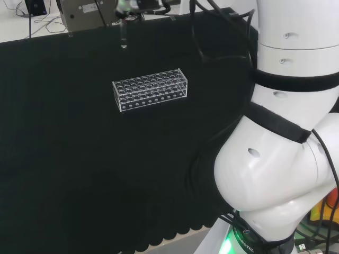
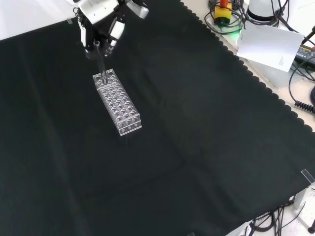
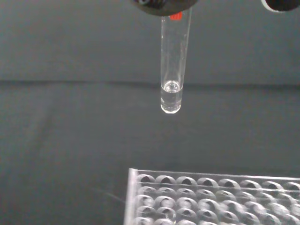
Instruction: Shake the test tube.
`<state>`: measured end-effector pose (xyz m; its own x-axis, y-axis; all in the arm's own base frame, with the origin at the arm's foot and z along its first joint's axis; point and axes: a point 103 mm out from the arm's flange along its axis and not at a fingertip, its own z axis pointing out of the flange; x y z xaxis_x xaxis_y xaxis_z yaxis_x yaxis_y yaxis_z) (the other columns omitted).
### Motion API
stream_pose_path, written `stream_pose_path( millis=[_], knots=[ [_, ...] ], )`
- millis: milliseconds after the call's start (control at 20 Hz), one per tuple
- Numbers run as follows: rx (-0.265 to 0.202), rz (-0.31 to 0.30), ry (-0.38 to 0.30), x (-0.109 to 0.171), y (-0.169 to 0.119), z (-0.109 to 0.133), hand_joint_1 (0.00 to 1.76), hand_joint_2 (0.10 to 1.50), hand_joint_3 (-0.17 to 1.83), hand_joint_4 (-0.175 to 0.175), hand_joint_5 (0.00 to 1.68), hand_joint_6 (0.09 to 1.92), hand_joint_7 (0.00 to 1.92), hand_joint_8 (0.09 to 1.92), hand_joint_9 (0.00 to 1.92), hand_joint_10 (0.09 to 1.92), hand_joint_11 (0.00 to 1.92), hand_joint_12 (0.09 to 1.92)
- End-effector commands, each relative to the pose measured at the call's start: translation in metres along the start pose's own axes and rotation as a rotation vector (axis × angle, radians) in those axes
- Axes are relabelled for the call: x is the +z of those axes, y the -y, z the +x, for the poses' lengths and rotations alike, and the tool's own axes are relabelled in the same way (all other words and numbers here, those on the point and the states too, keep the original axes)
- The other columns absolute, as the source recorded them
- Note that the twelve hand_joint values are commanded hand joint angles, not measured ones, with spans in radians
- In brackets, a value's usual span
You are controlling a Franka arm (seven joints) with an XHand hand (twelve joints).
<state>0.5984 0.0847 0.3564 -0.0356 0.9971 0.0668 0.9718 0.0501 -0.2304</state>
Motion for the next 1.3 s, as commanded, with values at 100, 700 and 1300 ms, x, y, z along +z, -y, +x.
stream_pose_path(
  millis=[100, 700, 1300],
  knots=[
    [-0.117, -0.004, -0.026, -0.002, -0.005, 0.054, 1.23, 1.05, -0.17, -0.175, 1.38, 0.33, 1.68, 0.60, 1.68, 0.38, 1.37, 0.78],
    [0.044, 0.022, 0.045, 0.011, -0.009, -0.020, 1.23, 1.05, -0.17, -0.175, 1.39, 0.32, 1.67, 0.60, 1.68, 0.38, 1.37, 0.78],
    [0.288, -0.005, 0.097, -0.005, -0.003, -0.138, 1.23, 1.04, -0.17, -0.175, 1.39, 0.32, 1.67, 0.60, 1.68, 0.38, 1.37, 0.78]
  ],
)
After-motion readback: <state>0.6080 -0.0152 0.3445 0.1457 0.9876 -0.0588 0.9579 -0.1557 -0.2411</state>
